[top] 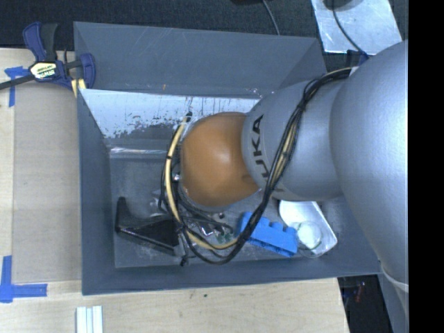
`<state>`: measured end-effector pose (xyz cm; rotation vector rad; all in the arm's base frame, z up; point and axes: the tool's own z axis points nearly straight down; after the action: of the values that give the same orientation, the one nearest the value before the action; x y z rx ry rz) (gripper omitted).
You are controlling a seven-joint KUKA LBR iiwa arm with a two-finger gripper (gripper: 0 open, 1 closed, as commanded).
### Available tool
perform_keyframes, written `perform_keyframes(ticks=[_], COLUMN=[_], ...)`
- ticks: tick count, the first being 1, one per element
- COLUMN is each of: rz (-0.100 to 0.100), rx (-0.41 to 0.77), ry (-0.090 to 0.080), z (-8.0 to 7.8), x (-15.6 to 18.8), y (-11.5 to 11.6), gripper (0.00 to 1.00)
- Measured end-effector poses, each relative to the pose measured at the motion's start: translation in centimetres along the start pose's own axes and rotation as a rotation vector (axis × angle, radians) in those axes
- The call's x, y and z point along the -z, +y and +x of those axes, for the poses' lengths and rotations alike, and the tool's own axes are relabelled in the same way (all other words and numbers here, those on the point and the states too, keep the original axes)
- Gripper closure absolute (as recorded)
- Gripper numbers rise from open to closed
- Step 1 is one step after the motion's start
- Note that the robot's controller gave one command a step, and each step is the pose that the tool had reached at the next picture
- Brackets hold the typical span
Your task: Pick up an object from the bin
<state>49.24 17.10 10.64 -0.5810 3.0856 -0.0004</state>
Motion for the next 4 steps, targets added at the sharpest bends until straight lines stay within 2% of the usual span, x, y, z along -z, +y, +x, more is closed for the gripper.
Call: perform_keyframes(ticks=[1, 2, 3, 4], rz=[-0.003, -0.001, -0.001, -0.002], rx=[-0.266, 0.441, 0.440, 0.437], ry=[-0.003, -0.001, -0.001, 0.002], z=[-1.7, -0.4, -0.4, -0.2], x=[-3.6, -3.5, -3.6, -2.1], y=[6.5, 1.1, 1.2, 1.1], gripper=[0.00, 1.00, 1.00, 1.00])
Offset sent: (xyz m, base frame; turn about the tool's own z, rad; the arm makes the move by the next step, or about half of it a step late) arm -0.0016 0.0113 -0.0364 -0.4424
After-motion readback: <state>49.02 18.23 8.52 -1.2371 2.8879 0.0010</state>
